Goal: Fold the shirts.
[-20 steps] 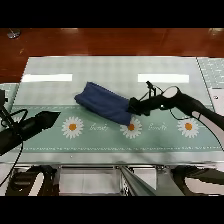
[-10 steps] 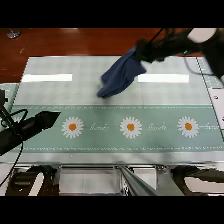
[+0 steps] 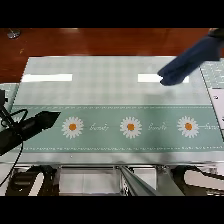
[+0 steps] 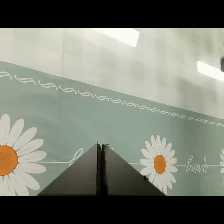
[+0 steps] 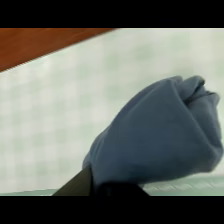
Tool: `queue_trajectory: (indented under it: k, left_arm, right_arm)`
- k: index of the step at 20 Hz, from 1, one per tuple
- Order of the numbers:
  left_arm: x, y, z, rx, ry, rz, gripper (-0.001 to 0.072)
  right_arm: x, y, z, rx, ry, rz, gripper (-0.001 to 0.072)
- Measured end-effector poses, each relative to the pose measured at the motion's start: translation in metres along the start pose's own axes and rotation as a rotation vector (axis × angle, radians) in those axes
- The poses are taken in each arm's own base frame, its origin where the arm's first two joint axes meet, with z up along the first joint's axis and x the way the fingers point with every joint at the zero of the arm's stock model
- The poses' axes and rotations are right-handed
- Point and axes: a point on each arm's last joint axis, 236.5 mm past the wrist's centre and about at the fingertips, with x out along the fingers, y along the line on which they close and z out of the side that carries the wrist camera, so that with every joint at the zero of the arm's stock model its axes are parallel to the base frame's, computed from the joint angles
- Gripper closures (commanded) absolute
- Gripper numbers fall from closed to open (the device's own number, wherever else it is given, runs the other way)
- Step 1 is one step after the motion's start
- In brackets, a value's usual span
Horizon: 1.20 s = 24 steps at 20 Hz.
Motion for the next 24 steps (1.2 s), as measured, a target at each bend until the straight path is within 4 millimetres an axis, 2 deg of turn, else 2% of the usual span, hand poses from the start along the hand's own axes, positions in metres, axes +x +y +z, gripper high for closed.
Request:
queue_trajectory:
  k: [3, 6, 10, 14, 15, 17, 18, 20, 21, 22, 23, 24]
  left_arm:
    - [0.000, 0.000, 0.000, 0.006, 0.000, 0.000, 0.0689]
    - [0.000, 0.000, 0.000, 0.017, 0.000, 0.000, 0.0689]
    - [0.000, 0.000, 0.000, 0.024, 0.000, 0.000, 0.0689]
    - [0.000, 0.000, 0.000, 0.027, -0.001, 0.000, 0.0689]
    - [0.000, 0.000, 0.000, 0.027, -0.001, 0.000, 0.0689]
    - [0.000, 0.000, 0.000, 0.027, -0.001, 0.000, 0.0689]
    - [0.000, 0.000, 0.000, 0.027, -0.001, 0.000, 0.0689]
    - [0.000, 0.000, 0.000, 0.027, -0.002, 0.000, 0.0690]
    - [0.000, 0.001, 0.002, 0.030, -0.007, 0.003, 0.0690]
    - [0.000, 0.002, 0.006, 0.036, -0.024, 0.011, 0.0690]
    - [-0.002, 0.003, 0.016, 0.037, -0.059, 0.019, 0.0690]
    - [-0.003, 0.003, 0.028, 0.037, -0.090, 0.027, 0.0690]
  right_arm:
    - [-0.030, -0.058, -0.012, 0.129, 0.021, -0.103, 0.0689]
    - [-0.055, -0.107, -0.041, 0.247, 0.050, -0.220, 0.0688]
    - [-0.084, -0.174, -0.097, 0.431, 0.080, -0.386, 0.0688]
    - [-0.117, -0.233, -0.171, 0.652, 0.087, -0.576, 0.0685]
    - [-0.126, -0.245, -0.191, 0.717, 0.077, -0.632, 0.0623]
    - [-0.138, -0.260, -0.226, 0.825, 0.059, -0.718, 0.0105]
    - [-0.141, -0.265, -0.242, 0.872, 0.059, -0.750, 0.0097]
    - [-0.141, -0.271, -0.260, 0.925, 0.054, -0.781, 0.0100]
    - [-0.141, -0.274, -0.260, 0.936, 0.030, -0.787, 0.0103]
    - [-0.141, -0.277, -0.252, 0.932, -0.019, -0.778, 0.0152]
    - [-0.138, -0.276, -0.234, 0.913, -0.093, -0.735, 0.0352]
    - [-0.134, -0.270, -0.204, 0.877, -0.199, -0.656, 0.0502]
